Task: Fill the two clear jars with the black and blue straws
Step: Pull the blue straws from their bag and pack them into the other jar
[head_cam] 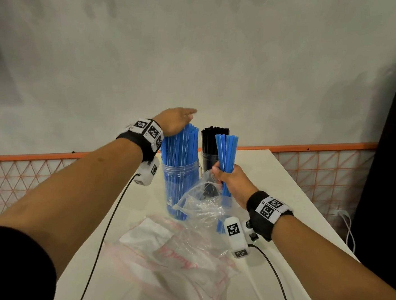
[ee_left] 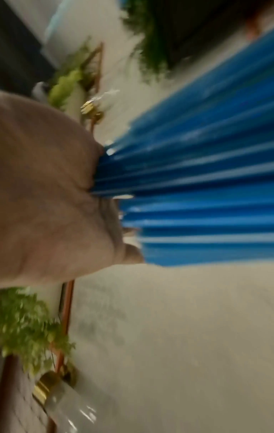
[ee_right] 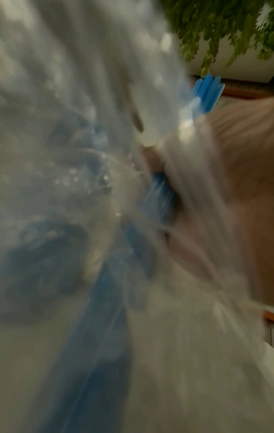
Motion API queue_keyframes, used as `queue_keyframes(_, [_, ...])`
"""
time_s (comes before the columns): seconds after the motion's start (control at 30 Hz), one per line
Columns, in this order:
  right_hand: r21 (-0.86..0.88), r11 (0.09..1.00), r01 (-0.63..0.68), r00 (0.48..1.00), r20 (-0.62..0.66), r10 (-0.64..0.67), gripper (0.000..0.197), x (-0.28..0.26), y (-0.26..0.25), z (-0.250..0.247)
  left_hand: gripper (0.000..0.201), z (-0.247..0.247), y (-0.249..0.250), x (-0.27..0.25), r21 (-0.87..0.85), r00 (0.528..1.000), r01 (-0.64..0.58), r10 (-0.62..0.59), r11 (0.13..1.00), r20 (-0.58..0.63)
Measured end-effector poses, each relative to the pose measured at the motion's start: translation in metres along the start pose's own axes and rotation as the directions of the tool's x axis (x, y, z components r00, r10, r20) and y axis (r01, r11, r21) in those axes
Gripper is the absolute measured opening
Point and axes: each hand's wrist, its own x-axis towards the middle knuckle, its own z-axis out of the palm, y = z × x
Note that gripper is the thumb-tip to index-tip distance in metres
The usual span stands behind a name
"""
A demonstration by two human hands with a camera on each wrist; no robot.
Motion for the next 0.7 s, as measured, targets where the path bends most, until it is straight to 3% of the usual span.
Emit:
queue_keyframes(0.07, [-0.012, 1.000, 0.007, 1.000, 0.004, -0.007, 0.010, 0.000, 0.001, 0.000, 0.056, 0.014, -0.005, -0.003, 0.080, 0.999, 0.018, -0.021, 0.997, 0.035])
queue_keyframes(0.27, [-0.034, 0.999, 0.023, 1.000, 0.006, -0.023, 0.015, 0.002, 0.005, 0.000, 0.083, 0.026, -0.017, 0.000, 0.115, 0.998, 0.005, 0.003, 0.993, -0.069])
queue_keyframes(0.33, [-0.033, 0.999, 0.031, 0.999, 0.008, -0.031, 0.015, 0.002, 0.006, 0.001, 0.076, 0.028, -0.018, 0.002, 0.093, 0.997, 0.028, -0.022, 0.995, -0.071])
queue_keyframes(0.47, [-0.018, 0.999, 0.038, 0.999, 0.006, -0.038, 0.014, 0.002, 0.009, 0.002, 0.041, 0.031, -0.018, 0.006, 0.070, 0.990, 0.037, -0.028, 0.997, -0.137])
queue_keyframes(0.53, [-0.021, 0.999, 0.040, 0.999, 0.004, -0.040, 0.013, 0.002, 0.010, 0.001, 0.040, 0.030, -0.018, 0.004, 0.067, 0.990, 0.030, -0.021, 0.997, -0.140])
queue_keyframes(0.63, [-0.020, 0.999, 0.036, 0.999, 0.002, -0.036, 0.012, 0.001, 0.010, 0.001, 0.055, 0.025, -0.009, -0.006, 0.080, 0.990, -0.021, 0.032, 0.997, -0.139])
queue_keyframes(0.7, [-0.009, 0.999, 0.031, 0.999, 0.009, -0.031, 0.012, 0.002, 0.011, 0.001, 0.056, 0.024, 0.004, -0.017, 0.037, 0.941, -0.128, 0.133, 0.991, -0.312])
